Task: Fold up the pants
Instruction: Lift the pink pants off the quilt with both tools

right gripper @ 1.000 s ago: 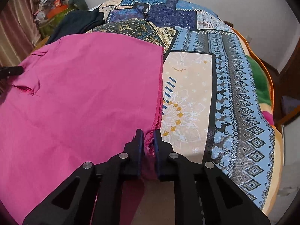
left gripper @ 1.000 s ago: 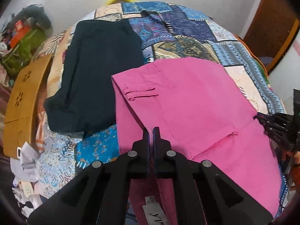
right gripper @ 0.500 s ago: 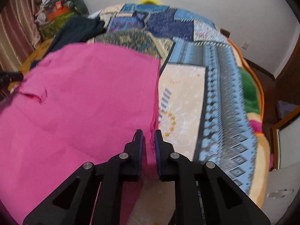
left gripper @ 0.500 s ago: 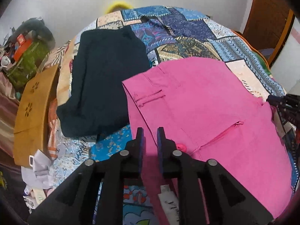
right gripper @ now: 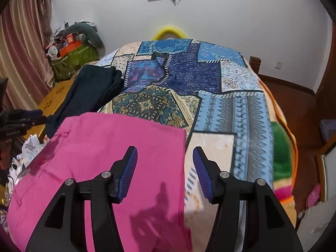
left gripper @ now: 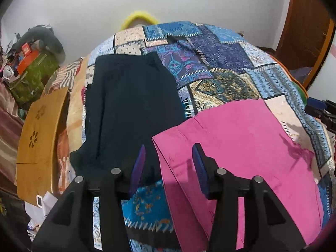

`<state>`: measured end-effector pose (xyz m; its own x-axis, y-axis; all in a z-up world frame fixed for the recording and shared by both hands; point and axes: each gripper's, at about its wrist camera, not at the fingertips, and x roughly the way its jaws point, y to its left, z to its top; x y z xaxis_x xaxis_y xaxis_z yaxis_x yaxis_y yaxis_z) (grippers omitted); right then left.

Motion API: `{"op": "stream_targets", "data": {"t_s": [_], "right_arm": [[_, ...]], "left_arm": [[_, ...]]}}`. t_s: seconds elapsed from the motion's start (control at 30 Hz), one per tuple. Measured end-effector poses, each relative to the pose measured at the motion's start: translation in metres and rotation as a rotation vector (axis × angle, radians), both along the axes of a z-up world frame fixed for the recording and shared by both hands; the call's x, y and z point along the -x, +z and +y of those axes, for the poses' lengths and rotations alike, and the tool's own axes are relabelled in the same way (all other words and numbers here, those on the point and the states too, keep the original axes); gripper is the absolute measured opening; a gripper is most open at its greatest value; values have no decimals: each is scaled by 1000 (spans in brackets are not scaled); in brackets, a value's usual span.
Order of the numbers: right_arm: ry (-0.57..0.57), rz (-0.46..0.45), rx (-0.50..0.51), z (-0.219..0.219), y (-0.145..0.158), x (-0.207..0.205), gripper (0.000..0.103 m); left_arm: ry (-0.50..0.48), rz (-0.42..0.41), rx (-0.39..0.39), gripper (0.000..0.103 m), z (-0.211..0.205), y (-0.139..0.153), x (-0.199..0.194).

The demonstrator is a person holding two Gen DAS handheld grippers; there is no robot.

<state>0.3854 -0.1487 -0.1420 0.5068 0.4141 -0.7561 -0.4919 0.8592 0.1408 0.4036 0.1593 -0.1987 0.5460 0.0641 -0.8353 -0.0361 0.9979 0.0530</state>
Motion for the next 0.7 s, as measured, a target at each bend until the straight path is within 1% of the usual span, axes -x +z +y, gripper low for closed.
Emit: {"op": "stream_targets", "data": {"t_s": [0.13,0.3,0.43,0.47,0.5,0.53,0.57,0.6,0.63,0.67,0.7], "right_arm": [[1,44,10,8,-16,-27,51],[-7,138,23,18,-49,-66,51],[2,196,50,31,-79,-88,51],[5,212,53,34,-87,-91,51],[9,233,56,37,-94,-94,51],[15,250,54,38,-100,-96,50],[10,240,39,38,-101,-96,48],[9,236,21,38,-101,-96,44],[12,249,-11,37,-102,-97,33],[7,262,-36,36,-102,-97,18],[0,269,-41,36,-103,-96,11]], "left_arm": [[17,42,14,47,9,-23,-18],[47,122,44,47,21,-57,-38],[46,117,94,46,27,-64,-43],[36,122,115,36,28,-66,-43],[15,131,156,30,29,-67,-44],[12,134,178,29,30,-67,-44],[13,135,182,28,29,-68,-45],[12,133,178,26,29,-68,-45],[15,129,167,21,28,-67,-44],[18,127,158,17,27,-67,-43],[26,123,144,13,25,-66,-43]]}}
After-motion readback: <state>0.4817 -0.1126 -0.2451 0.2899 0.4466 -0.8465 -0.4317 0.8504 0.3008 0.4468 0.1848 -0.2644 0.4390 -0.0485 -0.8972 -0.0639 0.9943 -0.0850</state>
